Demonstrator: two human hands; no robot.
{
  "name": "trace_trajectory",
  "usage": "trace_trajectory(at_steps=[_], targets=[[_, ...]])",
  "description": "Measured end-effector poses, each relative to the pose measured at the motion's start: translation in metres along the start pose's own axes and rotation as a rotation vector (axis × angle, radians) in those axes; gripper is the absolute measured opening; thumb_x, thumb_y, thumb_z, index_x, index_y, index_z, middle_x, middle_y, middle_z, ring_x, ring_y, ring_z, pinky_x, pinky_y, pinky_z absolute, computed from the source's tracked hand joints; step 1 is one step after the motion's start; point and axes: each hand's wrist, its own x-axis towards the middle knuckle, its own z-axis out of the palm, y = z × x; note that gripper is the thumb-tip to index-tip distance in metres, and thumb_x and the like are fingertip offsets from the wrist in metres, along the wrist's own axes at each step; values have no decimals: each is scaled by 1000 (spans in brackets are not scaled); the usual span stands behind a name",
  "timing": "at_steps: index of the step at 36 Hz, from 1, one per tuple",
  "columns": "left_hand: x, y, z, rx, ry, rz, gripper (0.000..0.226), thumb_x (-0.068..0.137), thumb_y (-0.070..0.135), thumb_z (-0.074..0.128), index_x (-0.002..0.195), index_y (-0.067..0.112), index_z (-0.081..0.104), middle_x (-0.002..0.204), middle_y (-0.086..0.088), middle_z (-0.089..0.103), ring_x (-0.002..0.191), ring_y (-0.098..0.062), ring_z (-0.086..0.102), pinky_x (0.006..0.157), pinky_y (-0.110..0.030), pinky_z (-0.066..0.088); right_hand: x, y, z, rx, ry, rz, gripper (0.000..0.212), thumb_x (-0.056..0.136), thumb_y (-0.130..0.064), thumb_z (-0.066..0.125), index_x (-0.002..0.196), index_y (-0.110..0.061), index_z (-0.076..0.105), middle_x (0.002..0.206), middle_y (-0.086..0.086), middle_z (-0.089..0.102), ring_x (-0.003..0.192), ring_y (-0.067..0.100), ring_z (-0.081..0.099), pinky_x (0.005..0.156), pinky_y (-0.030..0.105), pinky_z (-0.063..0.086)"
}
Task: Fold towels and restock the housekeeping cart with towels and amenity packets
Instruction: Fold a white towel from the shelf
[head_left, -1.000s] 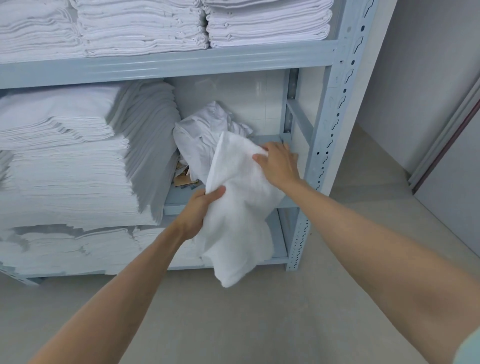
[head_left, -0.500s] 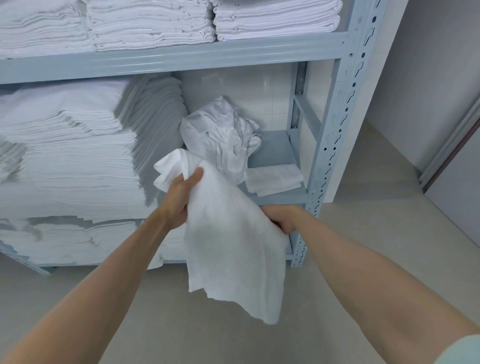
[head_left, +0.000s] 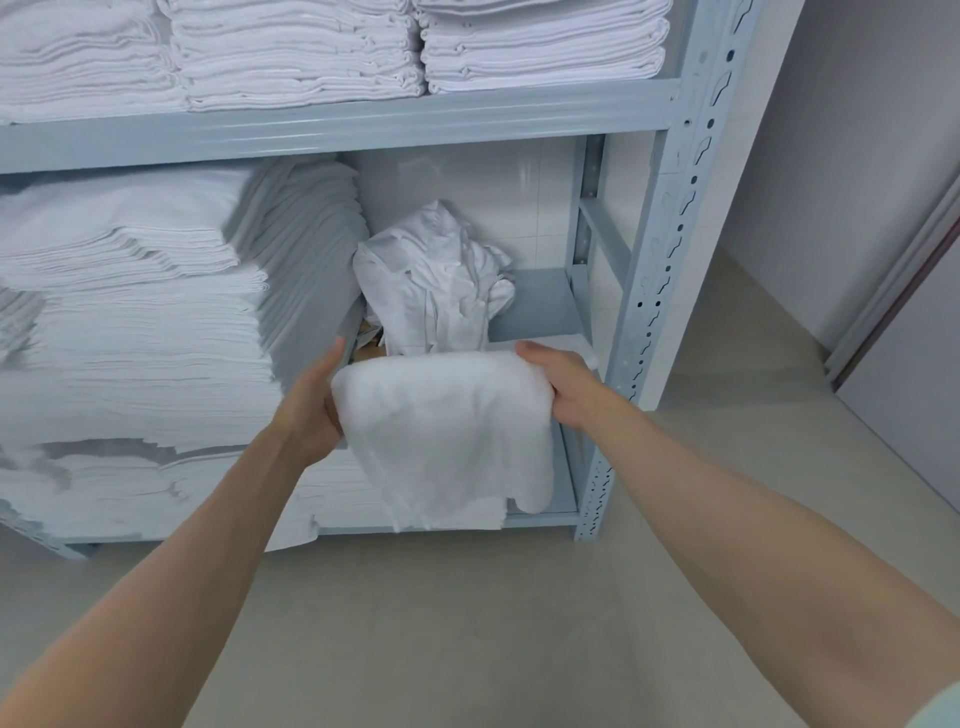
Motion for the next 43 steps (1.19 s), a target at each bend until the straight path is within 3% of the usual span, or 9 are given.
trace_trajectory(at_steps=[4, 7, 11, 14, 22, 31, 36, 40, 43], targets=[[3, -12, 6, 205, 22, 129, 101, 88, 9, 73, 155, 49, 10, 135, 0, 57, 110, -27, 69, 80, -40, 60, -3, -13, -5, 23, -79, -34, 57, 89, -4, 70, 141, -10, 49, 123, 11, 66, 100, 21, 68, 78, 34, 57], [5, -12, 11, 347, 50, 164, 91, 90, 2, 69, 153, 49, 24, 140, 2, 45, 116, -32, 63, 94, -53, 55, -6, -21, -13, -118, -100, -94, 56, 90, -2, 69, 142, -14, 50, 134, 13, 59, 108, 23, 65, 86, 33, 56], [9, -2, 20, 259, 149, 121, 37, 87, 0, 72, 115, 24, 72, 116, -5, 68, 79, -16, 74, 64, -30, 61, -12, -25, -22, -509, -32, -228, 43, 93, -14, 69, 133, -21, 56, 116, 15, 60, 89, 18, 63, 68, 22, 51], [15, 2, 24, 292, 216, 16, 13, 81, 7, 79, 91, 15, 77, 104, -8, 74, 84, -17, 69, 86, -35, 58, -13, -25, -20, -784, 32, -413, 24, 94, -16, 65, 118, -17, 60, 101, 18, 63, 84, 24, 59, 72, 31, 47], [4, 9, 43, 450, -160, 12, 65, 69, 18, 85, 130, 5, 65, 139, -1, 59, 123, -24, 61, 108, -44, 47, -7, -30, -21, -935, 192, -474, 17, 102, -17, 51, 116, -10, 58, 112, 7, 57, 91, 21, 54, 60, 26, 40], [15, -3, 68, 1060, -6, 304, 66, 61, 6, 94, 123, 7, 70, 121, -8, 66, 115, -25, 59, 96, -33, 47, -15, -47, -32, -1008, -144, -196, 73, 74, -42, 85, 136, -19, 55, 121, -10, 52, 112, 12, 50, 91, 26, 42], [29, 0, 66, 1128, 172, 383, 47, 66, 15, 93, 108, 6, 75, 117, -23, 63, 117, -38, 55, 92, -38, 46, -20, -51, -29, -1612, -213, -355, 43, 76, -20, 84, 113, -12, 63, 110, 4, 66, 101, 24, 60, 75, 30, 44], [29, 5, 60, 1310, 232, 438, 58, 67, 40, 91, 115, 14, 73, 131, -15, 51, 129, -37, 38, 110, -41, 31, -22, -56, -37, -1595, -156, -392, 23, 88, -18, 73, 103, -2, 67, 104, 14, 67, 101, 31, 61, 79, 34, 44], [23, 13, 63, 1311, 158, 388, 52, 68, 48, 87, 100, 10, 75, 108, -9, 66, 111, -32, 56, 95, -45, 46, -23, -59, -42, -1581, -152, -362, 18, 90, -24, 71, 95, -7, 66, 97, 10, 53, 95, 24, 48, 71, 29, 35]])
